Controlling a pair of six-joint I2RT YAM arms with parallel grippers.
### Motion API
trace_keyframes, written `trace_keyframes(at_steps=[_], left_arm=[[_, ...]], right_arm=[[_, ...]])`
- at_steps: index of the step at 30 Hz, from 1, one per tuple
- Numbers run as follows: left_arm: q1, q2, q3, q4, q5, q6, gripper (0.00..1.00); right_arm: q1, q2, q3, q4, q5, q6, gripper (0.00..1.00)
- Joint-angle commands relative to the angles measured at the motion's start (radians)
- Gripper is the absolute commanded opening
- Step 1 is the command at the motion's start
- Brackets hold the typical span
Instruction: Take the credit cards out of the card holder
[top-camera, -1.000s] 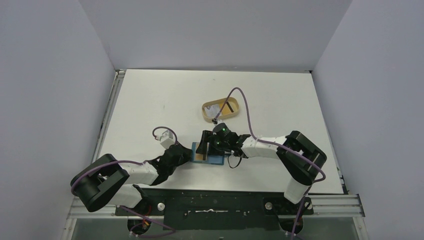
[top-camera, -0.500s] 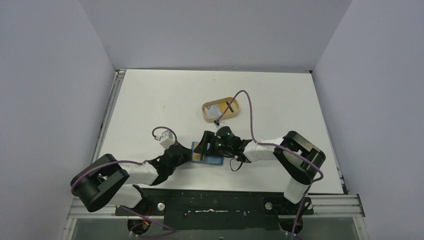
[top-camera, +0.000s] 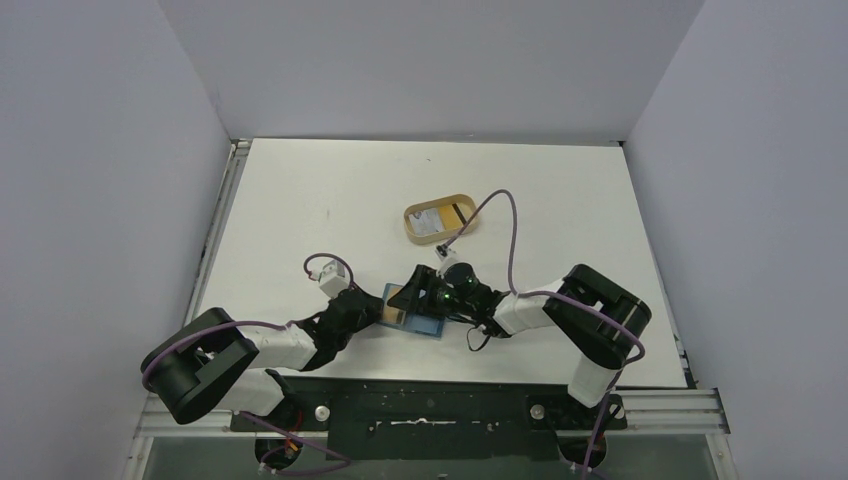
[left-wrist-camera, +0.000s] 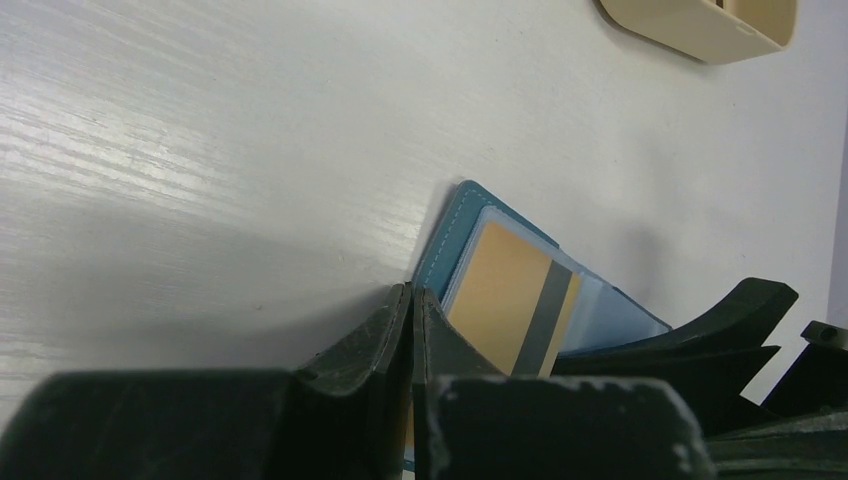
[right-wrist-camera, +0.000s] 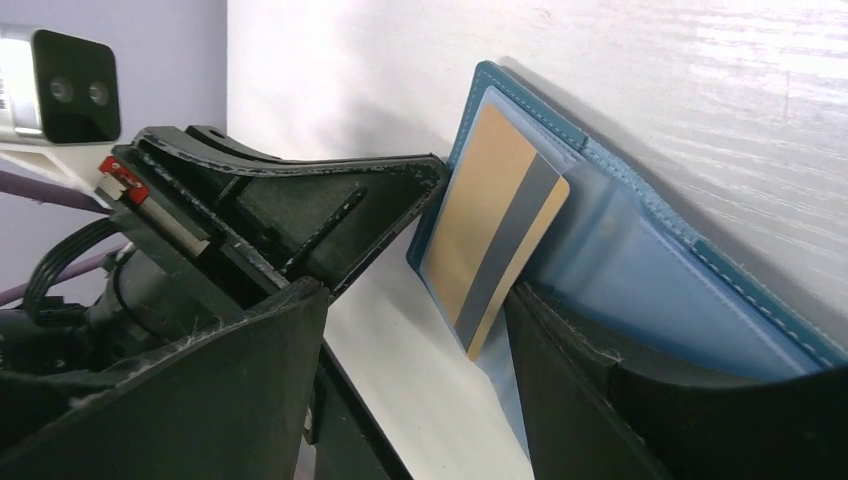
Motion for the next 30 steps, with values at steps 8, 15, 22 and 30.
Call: trace_keyframes(at_steps=[8, 15, 22, 30], left_arm=[[-0.007, 0.010, -0.016, -0.094, 0.041, 0.010, 0.00], [-0.007, 0.005, -0.017, -0.104, 0.038, 0.007, 0.00], [-0.007, 0.008, -0.009, -0.111, 0.038, 0.007, 0.00], [-0.006, 0.008, -0.009, -0.114, 0.038, 0.007, 0.00]], right_arm=[[0.008, 0.110, -0.028, 0.502, -0.060, 0.089, 0.66], [0.003, 0.270, -0.024, 0.734, -0.084, 0.190, 0.66], [-0.002, 0.316, -0.015, 0.781, -0.096, 0.216, 0.67], [-0.004, 0.279, -0.014, 0.705, -0.108, 0.204, 0.66]])
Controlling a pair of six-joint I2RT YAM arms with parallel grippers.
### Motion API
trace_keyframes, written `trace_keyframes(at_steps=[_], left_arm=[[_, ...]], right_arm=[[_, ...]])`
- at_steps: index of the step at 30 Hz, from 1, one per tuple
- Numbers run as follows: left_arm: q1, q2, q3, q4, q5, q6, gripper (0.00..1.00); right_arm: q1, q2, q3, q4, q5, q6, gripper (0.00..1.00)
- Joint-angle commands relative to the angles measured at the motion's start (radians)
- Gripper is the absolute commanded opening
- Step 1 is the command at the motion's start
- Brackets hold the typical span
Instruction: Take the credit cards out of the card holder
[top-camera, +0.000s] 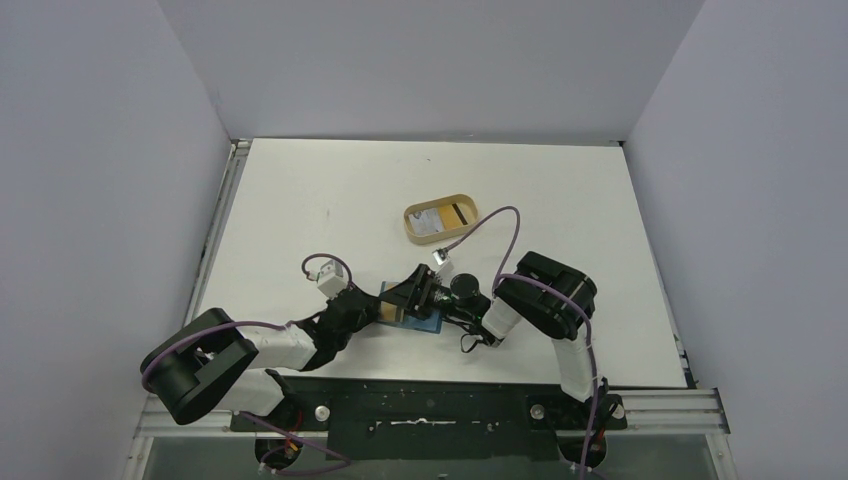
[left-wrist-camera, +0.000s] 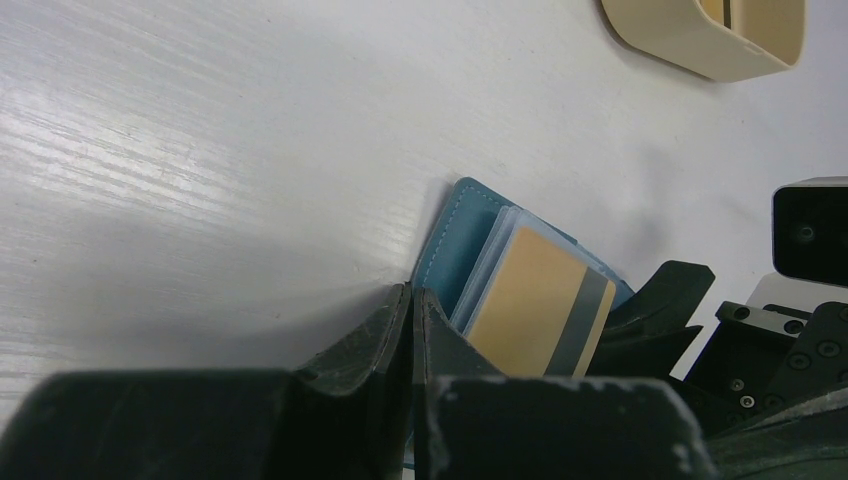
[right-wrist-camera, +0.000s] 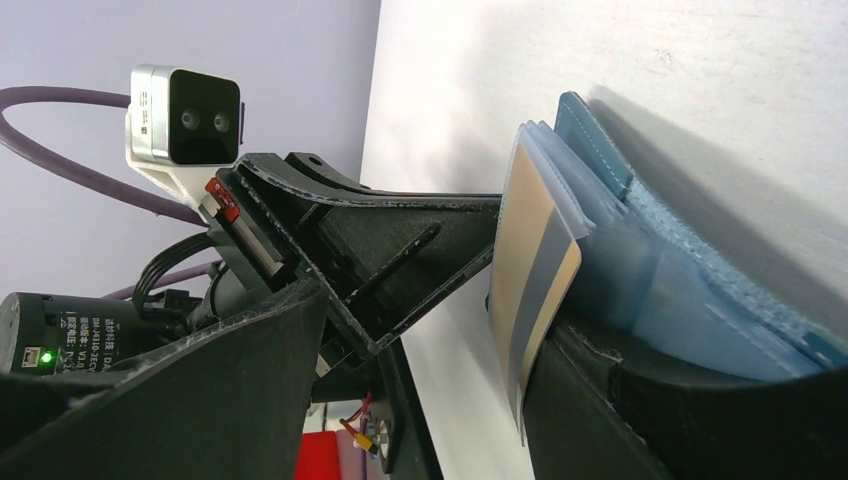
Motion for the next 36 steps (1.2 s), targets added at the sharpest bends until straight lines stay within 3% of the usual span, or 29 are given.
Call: trace_keyframes(at_steps=[1, 9, 14, 22, 36], left_arm=[[-0.008, 0.010, -0.008, -0.106, 0.071, 0.007, 0.00], [-0.008, 0.011, -0.011, -0.107, 0.068, 0.002, 0.00], [-0.007, 0.011, -0.011, -0.108, 0.068, 0.000, 0.00], [-0.007, 0.010, -0.012, -0.105, 0.069, 0.000, 0.00], [-0.008, 0.003, -0.017, -0.109, 0.068, -0.001, 0.00]], right_arm=[[0.008, -0.043, 0.021, 0.023, -0.019, -0.023, 0.66], [0.007, -0.178, 0.046, -0.311, -0.034, -0.128, 0.65], [0.007, -0.244, 0.045, -0.484, -0.004, -0.192, 0.57], [0.005, -0.253, 0.009, -0.462, 0.015, -0.191, 0.35], [-0.014, -0.278, -0.045, -0.429, 0.018, -0.184, 0.34]])
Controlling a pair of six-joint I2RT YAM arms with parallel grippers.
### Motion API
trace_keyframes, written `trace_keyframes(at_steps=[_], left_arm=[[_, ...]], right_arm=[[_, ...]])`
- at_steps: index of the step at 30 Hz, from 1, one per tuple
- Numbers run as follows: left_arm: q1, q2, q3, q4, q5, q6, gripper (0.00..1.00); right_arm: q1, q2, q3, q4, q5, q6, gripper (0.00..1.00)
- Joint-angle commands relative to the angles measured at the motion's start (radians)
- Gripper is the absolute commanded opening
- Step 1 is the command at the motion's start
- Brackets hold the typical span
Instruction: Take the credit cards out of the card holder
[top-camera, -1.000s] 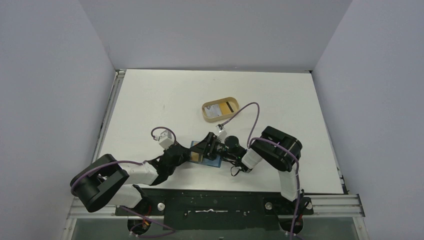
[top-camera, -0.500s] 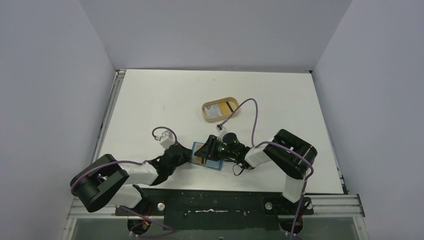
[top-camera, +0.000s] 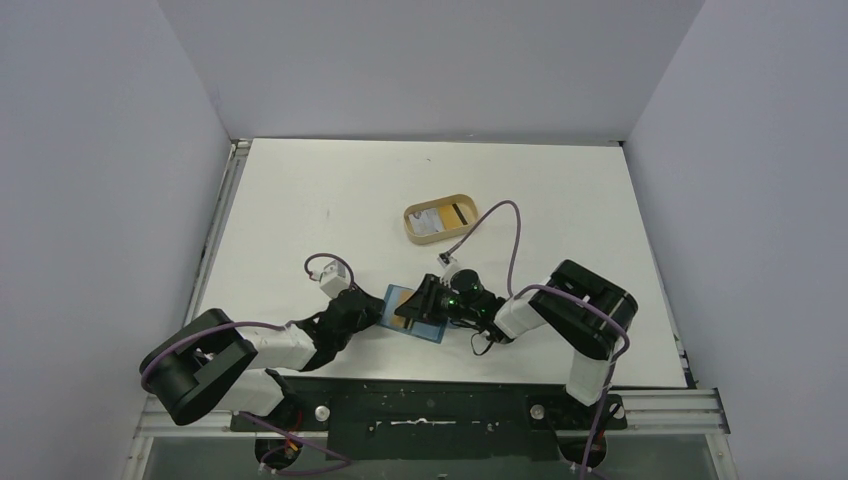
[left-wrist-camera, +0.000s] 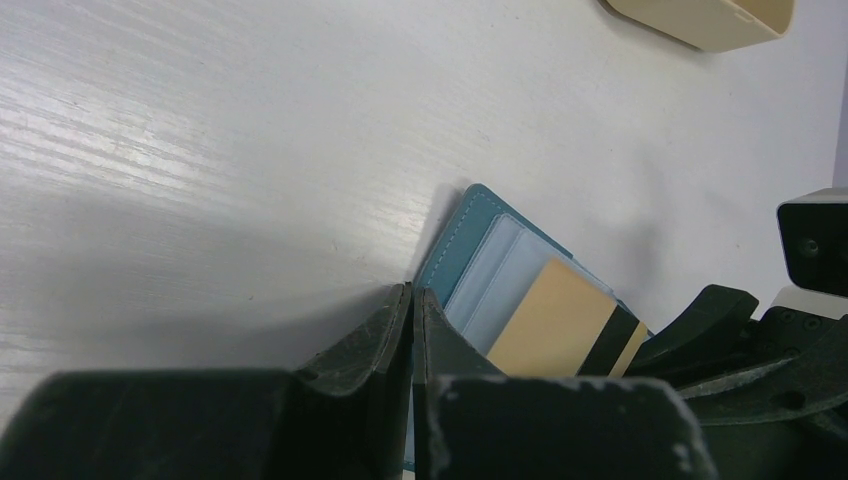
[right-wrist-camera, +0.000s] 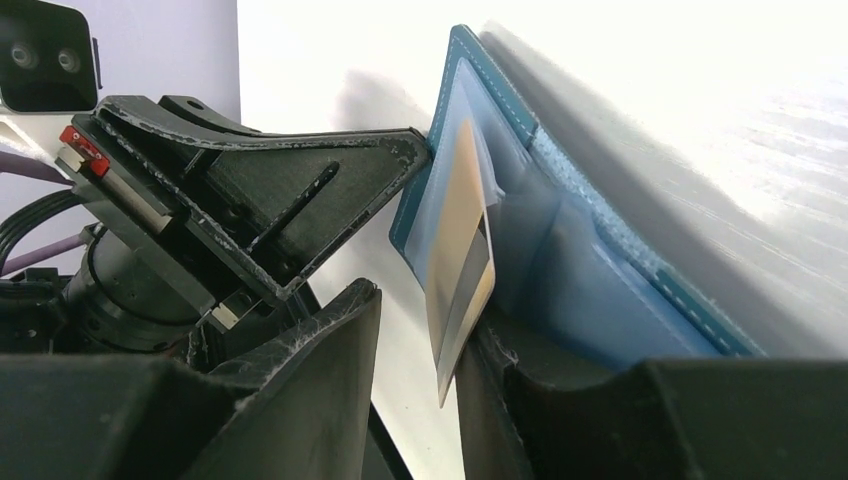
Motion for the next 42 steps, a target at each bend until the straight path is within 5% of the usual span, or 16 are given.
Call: trace_keyframes(at_steps=[1, 12, 22, 42], left_arm=[[-0.006, 0.008, -0.017, -0.105, 0.019, 0.007, 0.00], [-0.007, 0.010, -0.017, -0.105, 0.022, 0.005, 0.00], [-0.005, 0.009, -0.018, -0.105, 0.022, 0.003, 0.00], [-0.007, 0.011, -0.016, -0.105, 0.024, 0.003, 0.00]], right_arm=[[-0.011, -0.050, -0.016, 0.049, 0.011, -0.012, 0.34], [-0.037, -0.067, -0.055, 0.033, 0.015, -0.013, 0.33], [-0.066, -0.068, -0.084, 0.031, -0.005, -0.019, 0.18], [-0.114, -0.105, -0.115, -0.033, -0.082, -0.061, 0.24]])
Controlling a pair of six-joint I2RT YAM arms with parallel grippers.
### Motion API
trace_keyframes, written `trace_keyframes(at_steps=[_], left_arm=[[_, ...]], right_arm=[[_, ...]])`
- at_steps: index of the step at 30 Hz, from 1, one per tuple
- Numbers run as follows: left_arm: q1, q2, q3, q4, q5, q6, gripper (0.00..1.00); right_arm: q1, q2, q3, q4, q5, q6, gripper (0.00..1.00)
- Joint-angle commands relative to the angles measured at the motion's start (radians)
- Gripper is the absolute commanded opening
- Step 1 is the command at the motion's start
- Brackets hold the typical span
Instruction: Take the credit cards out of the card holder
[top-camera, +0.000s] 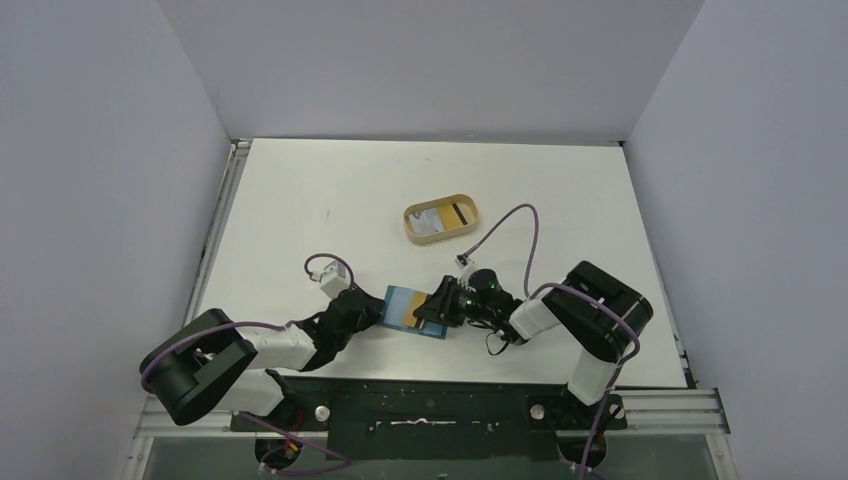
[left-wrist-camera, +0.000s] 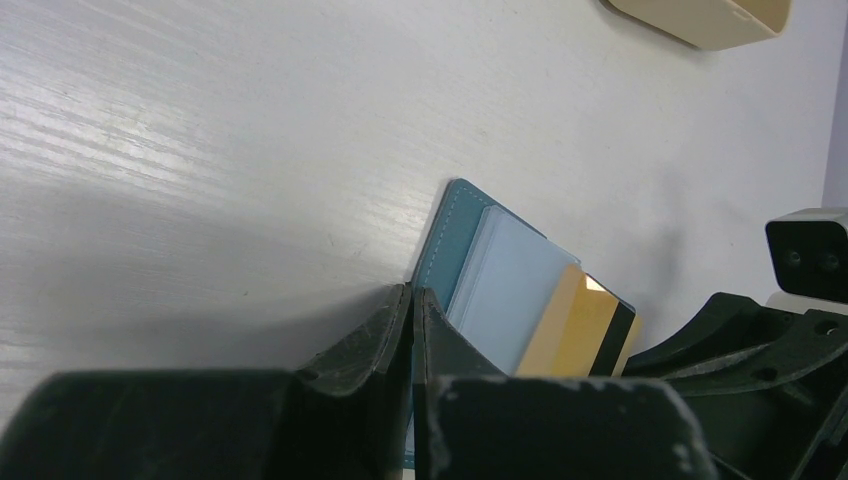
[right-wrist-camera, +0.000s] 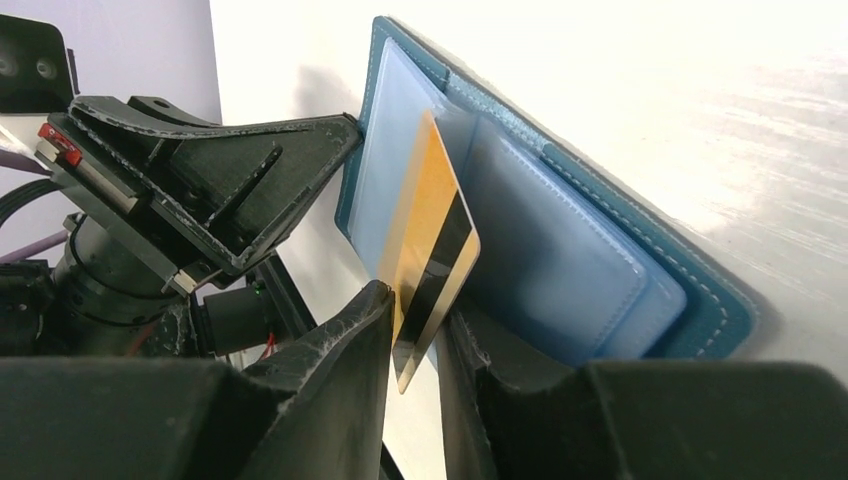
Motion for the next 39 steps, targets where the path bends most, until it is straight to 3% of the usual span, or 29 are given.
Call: trace_keyframes(at_steps=[1, 4, 7, 8, 14, 22, 31, 34, 39], left_arm=[[-0.005, 0.012, -0.017, -0.105, 0.016, 0.018, 0.00], [-0.005, 0.013, -0.016, -0.104, 0.016, 0.018, 0.00], [-0.005, 0.013, -0.016, -0.106, 0.015, 0.016, 0.00], [-0.005, 0.013, -0.015, -0.106, 0.015, 0.016, 0.00], [-0.005, 0.017, -0.013, -0.109, 0.014, 0.014, 0.00], [-0.006, 0.012, -0.023, -0.096, 0.007, 0.010, 0.00], [-0.005, -0.094, -0.039, -0.154, -0.019, 0.037, 0.00], [-0.005, -0.145, -0.038, -0.201, -0.030, 0.054, 0.00], [-0.003, -0.233, -0.046, -0.271, -0.056, 0.065, 0.00]], right_arm=[[-0.014, -0.053, -0.014, -0.033, -0.023, -0.053, 0.24], [-0.021, -0.076, -0.008, -0.093, -0.044, -0.077, 0.20], [-0.026, -0.112, 0.013, -0.196, -0.067, -0.126, 0.01], [-0.027, -0.125, 0.025, -0.239, -0.078, -0.149, 0.00], [-0.038, -0.234, 0.140, -0.534, -0.142, -0.307, 0.00], [-0.118, -0.264, 0.510, -1.100, -0.275, -0.679, 0.00], [-0.370, -0.134, 0.811, -1.276, -0.381, -0.841, 0.00], [-0.424, -0.026, 0.970, -1.397, -0.371, -0.936, 0.00], [-0.467, 0.101, 1.173, -1.448, -0.369, -0.964, 0.00]])
